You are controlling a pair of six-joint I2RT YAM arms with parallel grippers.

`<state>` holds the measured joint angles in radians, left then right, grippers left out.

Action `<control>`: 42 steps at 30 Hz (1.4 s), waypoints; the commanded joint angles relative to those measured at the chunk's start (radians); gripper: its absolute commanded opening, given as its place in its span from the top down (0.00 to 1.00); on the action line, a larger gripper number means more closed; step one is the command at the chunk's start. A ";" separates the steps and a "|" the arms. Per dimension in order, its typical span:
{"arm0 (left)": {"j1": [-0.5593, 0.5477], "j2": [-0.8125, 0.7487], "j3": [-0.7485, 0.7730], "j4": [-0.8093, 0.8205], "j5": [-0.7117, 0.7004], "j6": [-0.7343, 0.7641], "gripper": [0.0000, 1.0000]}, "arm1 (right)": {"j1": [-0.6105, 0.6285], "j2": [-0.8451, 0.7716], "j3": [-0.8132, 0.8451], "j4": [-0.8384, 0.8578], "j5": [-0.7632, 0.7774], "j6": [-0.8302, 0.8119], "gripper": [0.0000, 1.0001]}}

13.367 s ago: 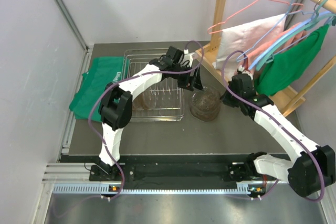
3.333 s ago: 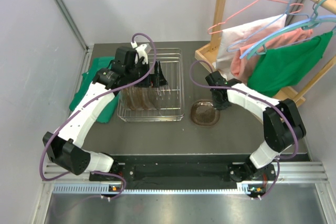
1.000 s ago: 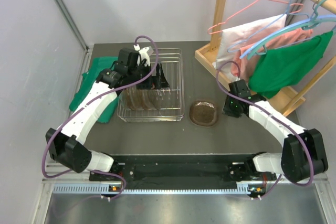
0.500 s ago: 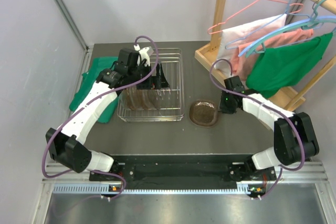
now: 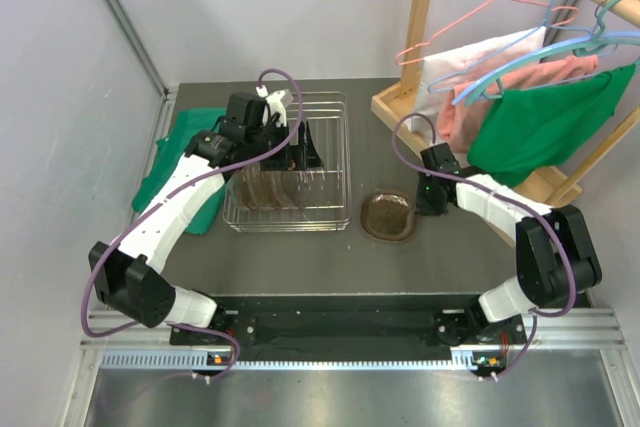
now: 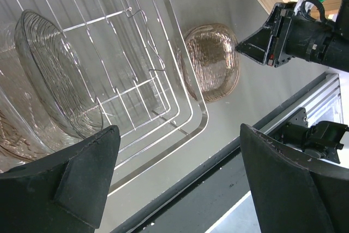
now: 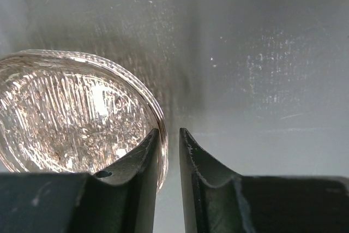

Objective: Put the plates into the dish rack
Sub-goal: Pick up the plate at the center of the board.

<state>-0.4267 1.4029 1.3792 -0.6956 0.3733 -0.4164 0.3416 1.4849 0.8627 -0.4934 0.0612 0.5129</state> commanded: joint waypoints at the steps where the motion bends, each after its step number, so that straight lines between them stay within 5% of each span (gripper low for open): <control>1: 0.002 -0.004 0.000 0.033 -0.002 0.004 0.05 | 0.019 0.023 0.058 0.007 0.023 -0.022 0.79; 11: 0.002 -0.002 0.004 0.022 -0.008 0.008 0.05 | 0.040 0.017 0.094 -0.048 0.075 -0.036 1.00; 23: 0.003 -0.005 0.012 0.010 -0.027 0.022 0.05 | 0.117 -0.066 0.176 -0.163 0.229 -0.036 1.00; 42: 0.002 -0.021 0.001 0.031 0.009 0.013 0.05 | 0.116 -0.279 0.052 -0.036 0.103 0.131 1.00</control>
<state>-0.4267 1.4033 1.3792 -0.7025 0.3576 -0.4126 0.4496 1.2766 0.9295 -0.5869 0.1852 0.5838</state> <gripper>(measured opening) 0.948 0.009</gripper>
